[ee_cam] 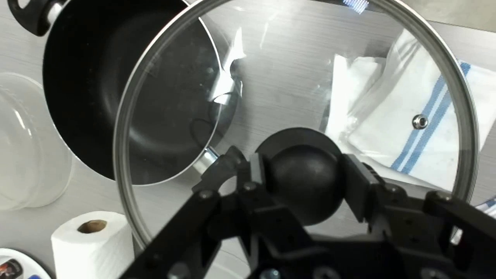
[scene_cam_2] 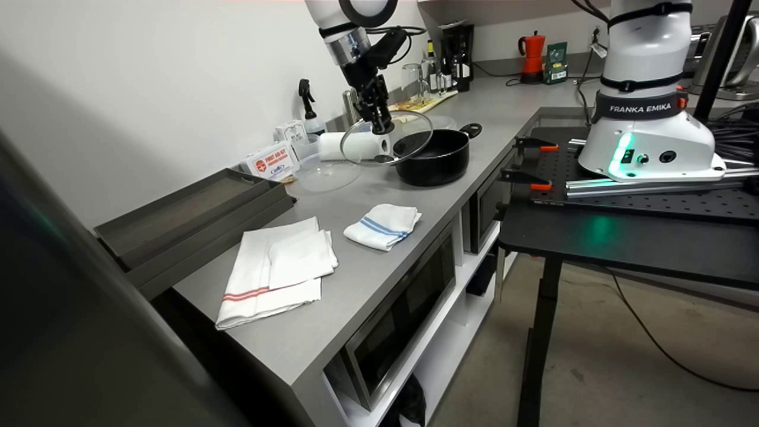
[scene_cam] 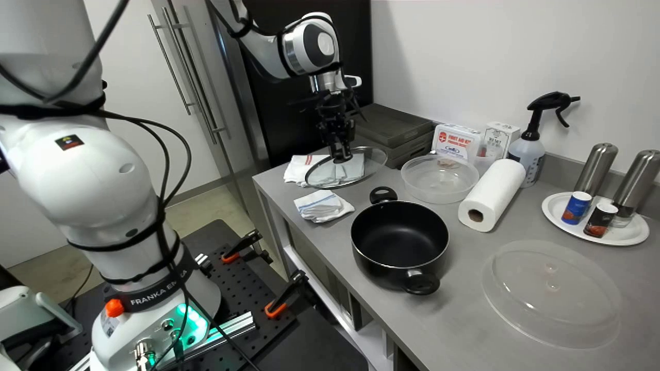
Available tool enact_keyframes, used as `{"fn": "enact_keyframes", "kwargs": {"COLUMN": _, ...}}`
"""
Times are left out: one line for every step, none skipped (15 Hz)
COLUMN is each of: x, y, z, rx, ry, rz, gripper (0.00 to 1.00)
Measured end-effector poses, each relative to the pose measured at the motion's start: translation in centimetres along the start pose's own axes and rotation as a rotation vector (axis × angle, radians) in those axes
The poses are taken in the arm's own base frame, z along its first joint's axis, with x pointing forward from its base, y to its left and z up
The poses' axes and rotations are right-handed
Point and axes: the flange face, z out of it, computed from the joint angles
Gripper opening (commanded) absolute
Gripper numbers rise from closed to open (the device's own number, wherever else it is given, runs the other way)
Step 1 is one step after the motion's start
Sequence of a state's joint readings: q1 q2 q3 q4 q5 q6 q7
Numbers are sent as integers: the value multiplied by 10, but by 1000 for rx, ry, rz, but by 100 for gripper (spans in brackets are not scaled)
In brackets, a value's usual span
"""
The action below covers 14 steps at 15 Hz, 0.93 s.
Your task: Put the lid of the pot on the left towel
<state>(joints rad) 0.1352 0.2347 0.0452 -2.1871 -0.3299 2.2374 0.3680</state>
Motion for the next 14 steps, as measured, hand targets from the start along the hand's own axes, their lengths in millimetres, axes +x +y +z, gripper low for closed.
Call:
{"fn": "enact_keyframes", "kwargs": {"x": 2, "y": -7, "z": 1, "rx": -3, "ry": -4, "rz": -16, "gripper": 26}}
{"fn": "enact_keyframes", "kwargs": {"x": 4, "y": -15, "z": 2, "rx": -8, "ry": -9, "rz": -33, "gripper": 26}}
{"fn": "enact_keyframes", "kwargs": {"x": 5, "y": -23, "z": 3, "rx": -14, "ry": -13, "rz": -49, "gripper": 26}}
{"fn": "enact_keyframes", "kwargs": {"x": 7, "y": -31, "z": 4, "rx": -21, "ry": -16, "rz": -66, "gripper": 26}}
{"fn": "enact_keyframes", "kwargs": {"x": 8, "y": -39, "z": 5, "rx": -30, "ry": -20, "rz": -84, "gripper": 26}}
{"fn": "enact_keyframes", "kwargs": {"x": 8, "y": -47, "z": 6, "rx": -38, "ry": -22, "rz": -102, "gripper": 26}}
{"fn": "enact_keyframes", "kwargs": {"x": 9, "y": -56, "z": 6, "rx": -47, "ry": -24, "rz": -121, "gripper": 26}}
{"fn": "enact_keyframes", "kwargs": {"x": 9, "y": -64, "z": 7, "rx": -55, "ry": -26, "rz": -139, "gripper": 26}}
{"fn": "enact_keyframes", "kwargs": {"x": 9, "y": -73, "z": 8, "rx": -64, "ry": -27, "rz": -158, "gripper": 26}}
{"fn": "enact_keyframes", "kwargs": {"x": 9, "y": -81, "z": 8, "rx": -73, "ry": -28, "rz": -176, "gripper": 26}}
{"fn": "enact_keyframes", "kwargs": {"x": 9, "y": -89, "z": 9, "rx": -81, "ry": -28, "rz": -195, "gripper": 26}}
{"fn": "enact_keyframes", "kwargs": {"x": 9, "y": -96, "z": 10, "rx": -89, "ry": -30, "rz": -212, "gripper": 26}}
{"fn": "enact_keyframes", "kwargs": {"x": 9, "y": -103, "z": 11, "rx": -96, "ry": -33, "rz": -229, "gripper": 26}}
{"fn": "enact_keyframes", "kwargs": {"x": 9, "y": -110, "z": 12, "rx": -102, "ry": -36, "rz": -245, "gripper": 26}}
